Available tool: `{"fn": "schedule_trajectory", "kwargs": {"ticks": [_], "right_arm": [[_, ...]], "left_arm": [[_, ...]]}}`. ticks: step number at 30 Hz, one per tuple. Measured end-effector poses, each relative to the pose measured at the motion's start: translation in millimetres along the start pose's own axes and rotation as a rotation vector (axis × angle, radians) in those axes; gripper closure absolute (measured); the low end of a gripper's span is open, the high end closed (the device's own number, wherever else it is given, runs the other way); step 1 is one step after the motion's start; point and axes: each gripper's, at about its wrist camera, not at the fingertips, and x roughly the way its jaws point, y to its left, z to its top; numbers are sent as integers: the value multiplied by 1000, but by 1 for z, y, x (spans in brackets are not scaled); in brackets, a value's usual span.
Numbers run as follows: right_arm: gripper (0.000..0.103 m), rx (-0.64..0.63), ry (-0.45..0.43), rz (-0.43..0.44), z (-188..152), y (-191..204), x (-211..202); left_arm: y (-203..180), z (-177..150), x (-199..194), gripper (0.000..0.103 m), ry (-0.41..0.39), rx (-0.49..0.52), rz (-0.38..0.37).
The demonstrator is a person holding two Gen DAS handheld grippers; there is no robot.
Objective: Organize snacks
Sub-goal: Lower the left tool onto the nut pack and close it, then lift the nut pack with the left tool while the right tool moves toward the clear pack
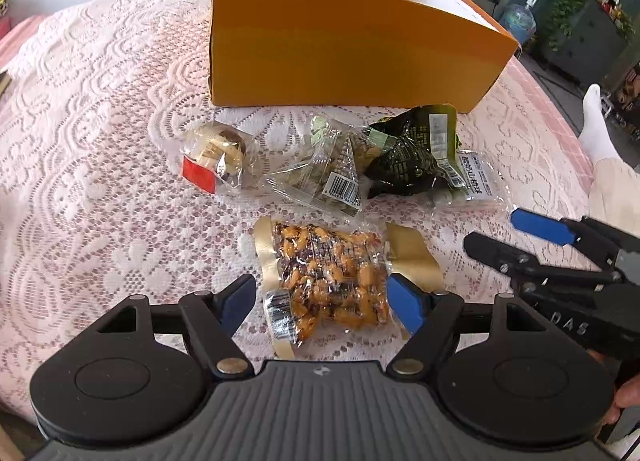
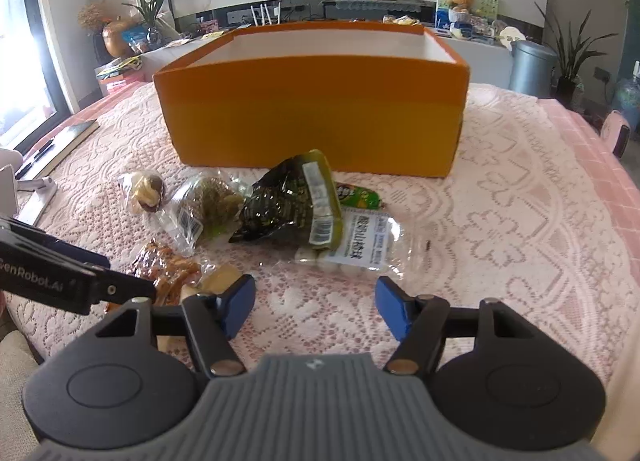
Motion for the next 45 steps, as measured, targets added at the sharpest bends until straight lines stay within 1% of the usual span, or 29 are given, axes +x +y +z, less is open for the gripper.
{"fn": "schedule_trajectory", "kwargs": {"ticks": [4, 7, 10, 12, 13, 16, 18, 19, 20, 22, 23, 24, 28, 33, 35, 37, 39, 40, 42, 43, 44, 45], "right_arm": [[39, -15, 15, 13, -2, 4, 9], [39, -26, 22, 25, -3, 7, 13], [41, -43, 31, 19, -5, 11, 17], [41, -41, 41, 11, -6, 10, 20], [41, -35, 48, 14, -6, 9, 21], [41, -30, 62, 15, -8, 8, 24], [41, -46, 60, 8, -9, 10, 24], [41, -51, 60, 7, -10, 11, 24], [41, -56, 59, 8, -10, 12, 25], [41, -62, 57, 4, -10, 13, 25], [40, -61, 56, 6, -10, 13, 25], [39, -61, 58, 8, -10, 13, 25], [38, -77, 56, 5, -11, 16, 26], [38, -98, 51, -3, -13, 19, 27], [38, -104, 49, -5, -14, 20, 27], [38, -101, 48, -3, -14, 20, 27], [38, -103, 47, -3, -14, 19, 27], [37, -105, 47, -3, -15, 19, 27], [37, -112, 43, -6, -16, 21, 26], [37, -112, 40, -5, -16, 21, 26], [37, -110, 40, -4, -17, 21, 26], [36, -109, 39, -3, -17, 21, 26]], "left_arm": [[-2, -1, 11, 14, 16, 15, -5], [-8, -3, 13, 11, -6, 73, 16], [-16, -7, 16, 10, -24, 129, 46], [-19, -8, 17, 12, -34, 151, 51], [-19, -9, 16, 15, -41, 152, 40], [-19, -9, 16, 19, -51, 152, 31], [-19, -10, 13, 25, -51, 145, 19], [-20, -10, 10, 31, -53, 139, 8], [-20, -10, 7, 34, -57, 135, -9], [-20, -9, 1, 34, -56, 130, -44], [-21, -8, -2, 40, -60, 129, -52], [-20, -8, -4, 44, -66, 123, -64], [-9, -5, -11, 45, -69, 47, -156], [0, -4, -16, 45, -73, -33, -250], [-3, -2, -22, 45, -97, -28, -299], [-8, -1, -22, 45, -91, -14, -287], [-14, -2, -15, 45, -53, -11, -259], [-16, -4, -9, 45, -27, -18, -272], [-14, -7, -8, 46, -37, -60, -287], [-13, -6, -7, 52, -35, -73, -285], [-13, -6, -6, 63, -33, -72, -281], [-13, -6, -5, 66, -25, -73, -279]]}}
